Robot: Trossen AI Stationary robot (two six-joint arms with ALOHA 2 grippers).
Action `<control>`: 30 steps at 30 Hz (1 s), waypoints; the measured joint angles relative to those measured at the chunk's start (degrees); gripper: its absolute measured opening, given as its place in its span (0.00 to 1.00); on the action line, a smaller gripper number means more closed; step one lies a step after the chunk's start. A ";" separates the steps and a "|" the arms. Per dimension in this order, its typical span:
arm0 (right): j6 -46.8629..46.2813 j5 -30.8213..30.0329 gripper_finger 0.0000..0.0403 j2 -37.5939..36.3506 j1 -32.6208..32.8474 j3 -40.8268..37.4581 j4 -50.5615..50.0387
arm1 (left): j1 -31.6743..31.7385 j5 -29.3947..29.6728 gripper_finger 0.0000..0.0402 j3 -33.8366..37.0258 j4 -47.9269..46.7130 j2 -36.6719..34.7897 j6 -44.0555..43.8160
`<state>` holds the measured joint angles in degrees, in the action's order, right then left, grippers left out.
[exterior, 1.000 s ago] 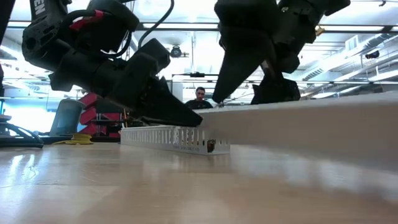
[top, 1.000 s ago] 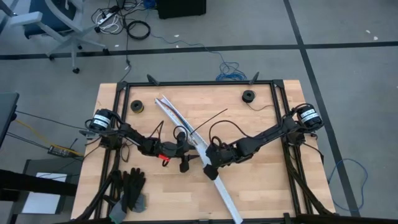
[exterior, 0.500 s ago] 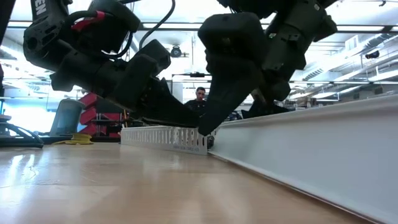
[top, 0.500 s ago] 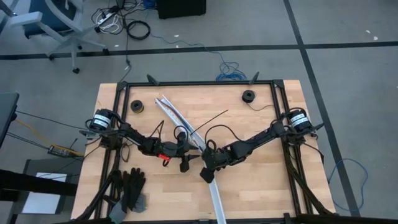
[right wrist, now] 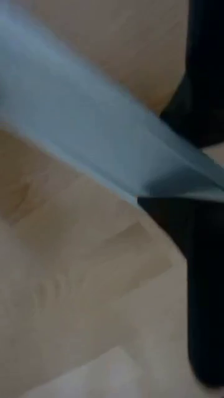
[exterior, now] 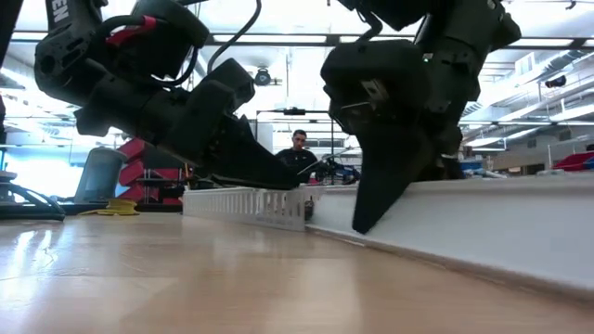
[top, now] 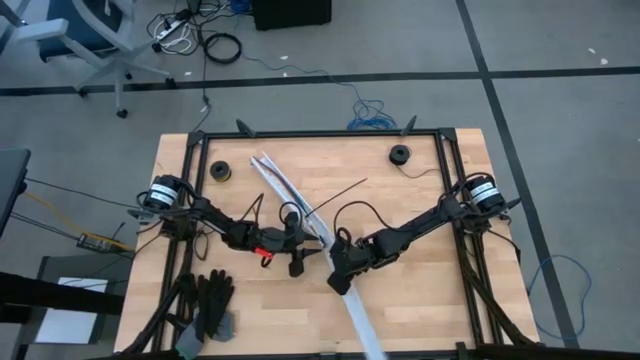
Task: Ziptie cables
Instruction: Close the white cable duct
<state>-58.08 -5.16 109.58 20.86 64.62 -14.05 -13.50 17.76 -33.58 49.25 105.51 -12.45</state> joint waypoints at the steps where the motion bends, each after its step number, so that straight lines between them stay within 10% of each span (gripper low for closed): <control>1: -0.36 0.23 0.13 0.00 -0.02 0.00 -0.11 | -0.02 -0.04 0.37 0.00 -0.07 0.00 0.00; 12: -3.19 -0.77 0.02 -0.28 0.82 -0.39 -2.31 | -0.07 -1.57 0.37 0.09 -0.24 0.00 -0.02; 30: -4.64 -24.12 0.00 -3.86 5.97 8.11 -34.60 | -0.15 -1.97 0.37 -0.02 6.11 0.04 1.70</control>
<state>-62.72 -29.28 105.72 26.83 72.73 -48.65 -13.65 15.79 -33.61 55.37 105.56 -10.74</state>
